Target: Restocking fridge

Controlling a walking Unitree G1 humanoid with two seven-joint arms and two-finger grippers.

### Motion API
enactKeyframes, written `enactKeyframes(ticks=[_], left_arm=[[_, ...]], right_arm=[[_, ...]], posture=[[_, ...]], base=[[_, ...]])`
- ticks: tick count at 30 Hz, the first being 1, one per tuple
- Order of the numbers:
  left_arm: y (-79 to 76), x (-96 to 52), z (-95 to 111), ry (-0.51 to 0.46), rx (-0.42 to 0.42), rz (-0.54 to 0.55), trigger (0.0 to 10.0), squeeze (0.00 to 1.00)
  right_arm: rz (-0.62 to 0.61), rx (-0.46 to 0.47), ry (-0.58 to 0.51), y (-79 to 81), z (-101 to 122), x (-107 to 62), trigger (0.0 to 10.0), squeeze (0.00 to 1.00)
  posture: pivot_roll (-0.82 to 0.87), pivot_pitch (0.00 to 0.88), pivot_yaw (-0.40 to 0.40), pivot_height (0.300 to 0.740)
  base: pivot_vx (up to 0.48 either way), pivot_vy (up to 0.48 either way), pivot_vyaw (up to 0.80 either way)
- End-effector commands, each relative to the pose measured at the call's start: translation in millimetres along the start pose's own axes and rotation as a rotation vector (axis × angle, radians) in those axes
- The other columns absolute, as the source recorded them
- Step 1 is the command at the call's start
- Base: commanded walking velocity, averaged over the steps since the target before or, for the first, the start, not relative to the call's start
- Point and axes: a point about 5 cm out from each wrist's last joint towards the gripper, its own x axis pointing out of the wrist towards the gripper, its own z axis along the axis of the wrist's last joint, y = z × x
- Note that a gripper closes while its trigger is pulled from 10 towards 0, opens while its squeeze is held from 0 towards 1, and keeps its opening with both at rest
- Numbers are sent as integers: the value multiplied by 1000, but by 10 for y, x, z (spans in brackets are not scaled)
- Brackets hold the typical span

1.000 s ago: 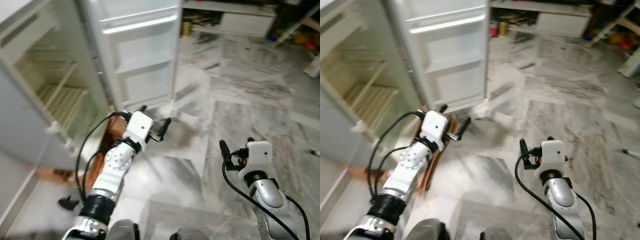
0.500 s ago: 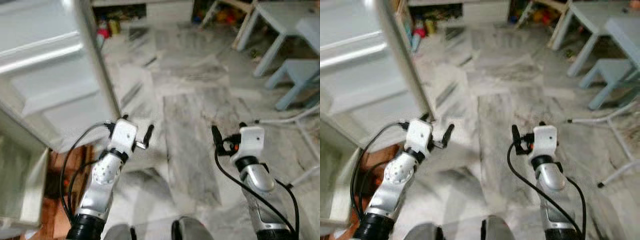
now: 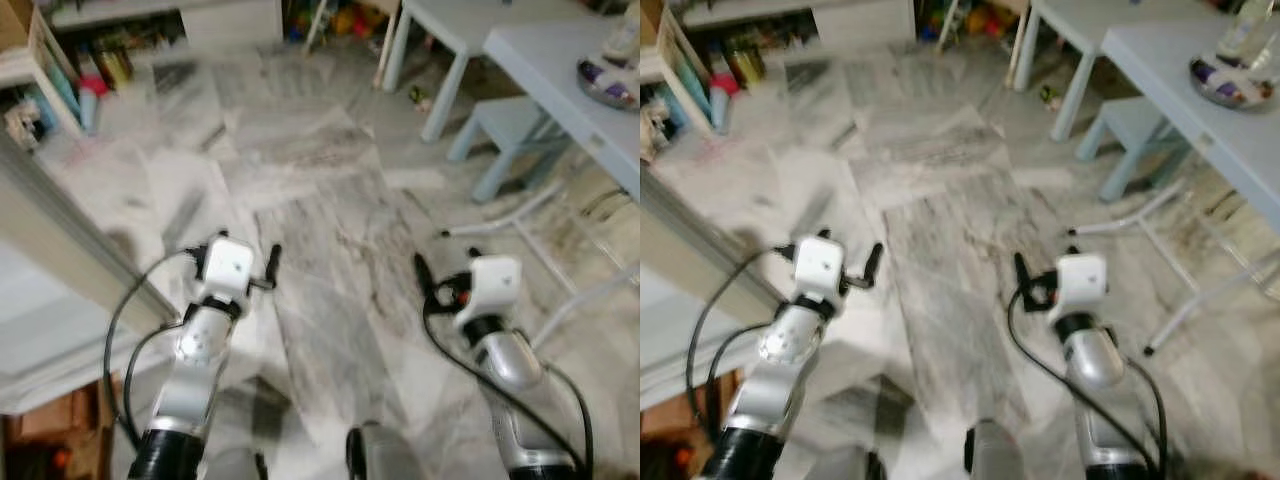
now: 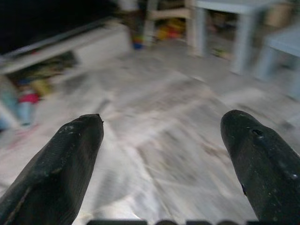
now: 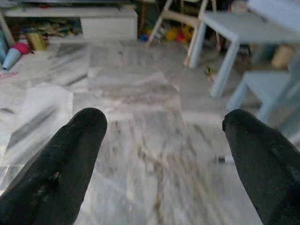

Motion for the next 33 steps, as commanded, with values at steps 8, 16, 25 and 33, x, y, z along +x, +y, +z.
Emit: enactKeyframes(ticks=[8,16,25,33], left_arm=[[459,-52,-144,99,21,277,10000,0],[741,-114,-268,184,2,490,10000,0],[821,246,-121,145,-2,447,10000,0],[945,539,99,87,7,435,10000,0]], right_arm=[[108,18,-42,205,67,4,10000,0],[130,17,-48,211,77,13,10000,0],[139,18,-45,213,76,17,10000,0],[129,24,-38,170,70,-35,10000,0]], posture=[[-42,109,-15,740],[-42,103,-14,740],[-50,99,-19,740],[-82,97,-12,740]], base=[[0,0,741],[0,0,723],[0,0,510],[205,0,0]])
